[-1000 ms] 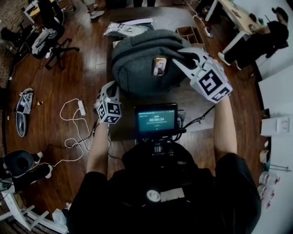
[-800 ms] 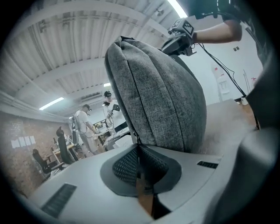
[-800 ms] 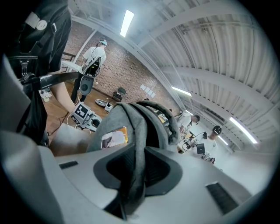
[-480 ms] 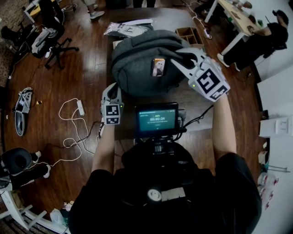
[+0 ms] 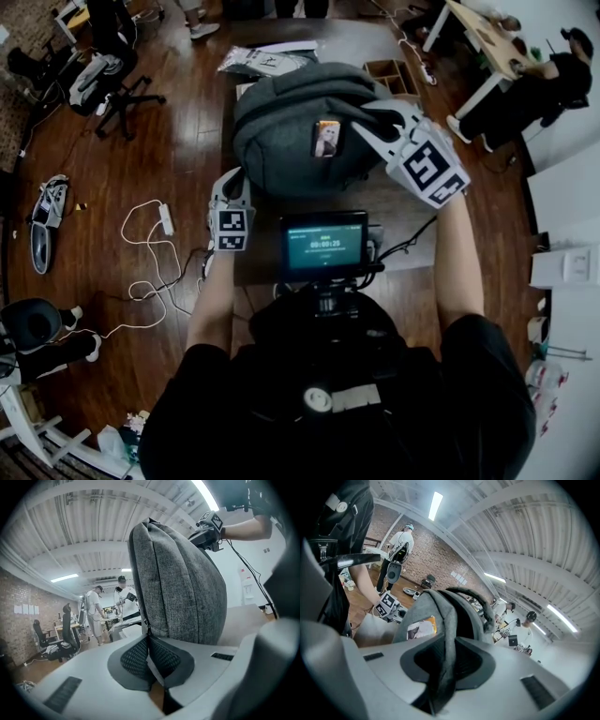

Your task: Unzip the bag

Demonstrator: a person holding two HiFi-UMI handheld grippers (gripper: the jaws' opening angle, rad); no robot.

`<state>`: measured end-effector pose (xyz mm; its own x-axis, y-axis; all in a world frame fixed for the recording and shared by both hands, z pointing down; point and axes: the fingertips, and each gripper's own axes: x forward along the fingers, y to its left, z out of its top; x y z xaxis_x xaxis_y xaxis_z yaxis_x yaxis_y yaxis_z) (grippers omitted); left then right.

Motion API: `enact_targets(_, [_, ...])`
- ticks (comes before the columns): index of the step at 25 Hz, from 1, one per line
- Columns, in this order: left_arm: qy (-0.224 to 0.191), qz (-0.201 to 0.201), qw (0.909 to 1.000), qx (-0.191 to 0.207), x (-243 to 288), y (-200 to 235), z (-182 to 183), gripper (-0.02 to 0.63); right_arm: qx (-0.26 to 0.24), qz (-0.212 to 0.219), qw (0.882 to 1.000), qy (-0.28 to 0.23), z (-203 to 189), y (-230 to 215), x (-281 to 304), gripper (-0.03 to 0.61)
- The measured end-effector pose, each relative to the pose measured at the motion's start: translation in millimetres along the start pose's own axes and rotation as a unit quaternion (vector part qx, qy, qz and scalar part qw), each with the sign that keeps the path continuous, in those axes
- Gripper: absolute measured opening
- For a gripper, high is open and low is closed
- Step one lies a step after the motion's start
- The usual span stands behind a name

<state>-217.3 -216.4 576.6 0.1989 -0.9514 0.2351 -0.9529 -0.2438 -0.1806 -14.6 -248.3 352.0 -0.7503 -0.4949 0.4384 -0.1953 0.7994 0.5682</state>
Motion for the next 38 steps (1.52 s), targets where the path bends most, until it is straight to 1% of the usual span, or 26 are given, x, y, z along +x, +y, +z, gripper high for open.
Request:
enact_targets(3, [-0.002, -0.02, 0.9998, 0.005, -5, 1, 7, 0.012, 0.006, -0.004, 1.0, -0.002, -3, -3, 0, 0.086])
enact_targets(5, [-0.013, -0.028, 0.9995, 0.007, -11, 5, 19, 0.018, 0.011, -0.007, 1.0, -0.006, -4, -4, 0, 0.087])
enact_targets(6, [-0.023, -0.03, 0.9993, 0.002, -14, 9, 28, 0.037, 0.014, -0.009, 1.0, -0.009, -4, -5, -1, 0.087])
enact_targets(7, [-0.034, -0.029, 0.999, -0.004, -16, 13, 39, 0.057, 0.017, -0.011, 1.0, -0.013, -5, -6, 0, 0.087])
enact_targets(8, [-0.047, -0.027, 0.9985, -0.007, -18, 18, 52, 0.058, 0.02, -0.013, 1.0, -0.016, -5, -7, 0, 0.089])
enact_targets(9, [-0.062, -0.023, 0.9978, -0.009, -21, 23, 66, 0.075, 0.023, -0.015, 0.999, -0.02, -5, -8, 0, 0.089])
enact_targets(12, [-0.115, -0.017, 0.993, -0.017, -38, 32, 118, 0.075, 0.032, -0.021, 0.999, -0.032, -3, -6, -3, 0.091])
enact_targets(15, [-0.186, -0.018, 0.9819, -0.029, -67, 35, 184, 0.075, 0.044, -0.026, 0.998, -0.047, 3, -3, -5, 0.092])
enact_targets(17, [-0.233, -0.027, 0.9718, -0.02, -84, 27, 233, 0.075, 0.049, -0.031, 0.997, -0.057, 3, -3, -5, 0.094])
enact_targets(19, [-0.271, -0.05, 0.9612, -0.01, -92, 10, 275, 0.075, 0.049, -0.036, 0.996, -0.065, 2, -5, -6, 0.095])
enact_targets(21, [-0.293, -0.078, 0.953, -0.006, -93, -9, 301, 0.075, 0.046, -0.043, 0.996, -0.071, 1, -6, -5, 0.098])
enact_targets(23, [-0.298, -0.1, 0.9494, 0.0, -90, -26, 312, 0.075, 0.043, -0.05, 0.995, -0.076, 3, -4, -5, 0.101])
enact_targets(27, [-0.29, -0.126, 0.9486, -0.006, -90, -51, 316, 0.074, 0.021, -0.073, 0.992, -0.097, 13, 4, -17, 0.121])
enact_targets(31, [-0.291, -0.131, 0.9476, -0.011, -91, -61, 320, 0.071, 0.007, -0.088, 0.987, -0.137, 25, 5, -33, 0.17])
enact_targets(33, [-0.292, -0.129, 0.9476, -0.012, -91, -63, 323, 0.071, -0.011, -0.089, 0.985, -0.15, 30, 8, -38, 0.178])
enact_targets(34, [-0.291, -0.126, 0.9482, -0.011, -90, -64, 323, 0.059, -0.016, -0.084, 0.982, -0.166, 34, 12, -42, 0.176])
enact_targets(35, [-0.29, -0.123, 0.9489, -0.01, -88, -65, 323, 0.054, -0.015, -0.075, 0.978, -0.193, 41, 15, -46, 0.182])
enact_targets(36, [-0.289, -0.121, 0.9495, -0.01, -87, -65, 323, 0.054, -0.001, -0.064, 0.972, -0.225, 48, 18, -52, 0.183])
enact_targets(37, [-0.289, -0.119, 0.9498, -0.01, -87, -66, 323, 0.054, 0.027, -0.055, 0.966, -0.253, 53, 18, -59, 0.183])
enact_targets(38, [-0.29, -0.117, 0.9498, -0.01, -89, -67, 324, 0.052, 0.058, -0.052, 0.96, -0.268, 55, 17, -65, 0.183])
